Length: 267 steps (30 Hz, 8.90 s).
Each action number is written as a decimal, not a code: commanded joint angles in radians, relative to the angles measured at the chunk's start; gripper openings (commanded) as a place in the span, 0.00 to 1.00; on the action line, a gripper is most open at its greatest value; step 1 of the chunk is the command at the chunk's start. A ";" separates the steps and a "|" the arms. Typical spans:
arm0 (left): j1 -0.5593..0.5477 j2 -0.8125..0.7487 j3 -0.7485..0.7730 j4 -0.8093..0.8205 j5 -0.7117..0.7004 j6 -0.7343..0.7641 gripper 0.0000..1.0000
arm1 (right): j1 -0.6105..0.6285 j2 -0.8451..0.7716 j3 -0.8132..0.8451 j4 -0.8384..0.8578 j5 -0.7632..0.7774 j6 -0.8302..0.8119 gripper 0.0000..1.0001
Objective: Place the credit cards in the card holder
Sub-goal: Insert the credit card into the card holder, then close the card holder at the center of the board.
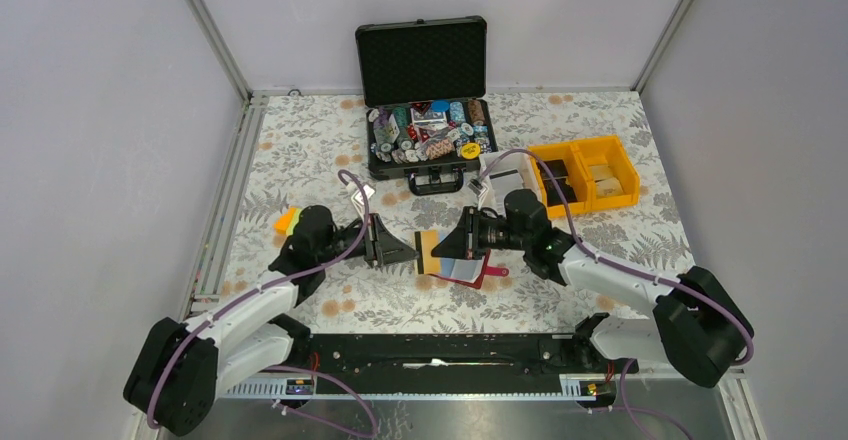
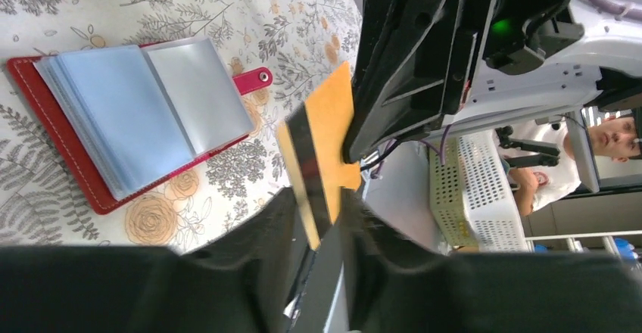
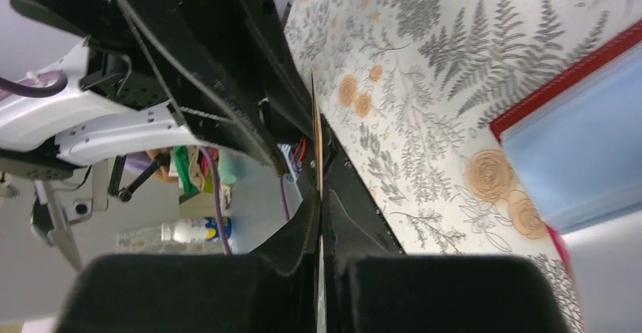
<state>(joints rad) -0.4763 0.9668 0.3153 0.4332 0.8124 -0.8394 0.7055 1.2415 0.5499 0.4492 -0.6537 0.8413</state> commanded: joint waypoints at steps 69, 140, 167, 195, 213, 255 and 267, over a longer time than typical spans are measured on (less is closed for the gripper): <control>-0.112 0.475 0.255 -0.252 -0.481 0.198 0.49 | -0.059 -0.028 -0.224 -0.053 0.543 0.237 0.00; -0.119 0.541 0.197 -0.171 -0.425 0.170 0.00 | -0.057 0.193 -0.323 0.230 0.486 0.447 0.00; -0.119 0.547 0.215 -0.177 -0.422 0.190 0.00 | -0.042 0.251 -0.309 0.227 0.403 0.425 0.00; -0.119 0.495 0.188 -0.160 -0.403 0.190 0.00 | -0.015 0.350 -0.134 0.114 0.430 0.279 0.19; -0.116 0.475 0.180 -0.182 -0.421 0.176 0.00 | -0.015 0.216 -0.089 -0.105 0.536 0.164 0.39; -0.077 0.266 0.306 -0.515 -0.444 0.269 0.06 | -0.111 -0.065 0.017 -0.479 0.692 -0.084 0.77; -0.043 0.341 0.217 -0.315 -0.429 0.106 0.50 | -0.123 0.039 -0.084 -0.215 0.428 -0.013 0.74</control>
<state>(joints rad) -0.5407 1.2812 0.5537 0.0113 0.3649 -0.6834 0.5781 1.2297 0.4770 0.1165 -0.1505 0.8028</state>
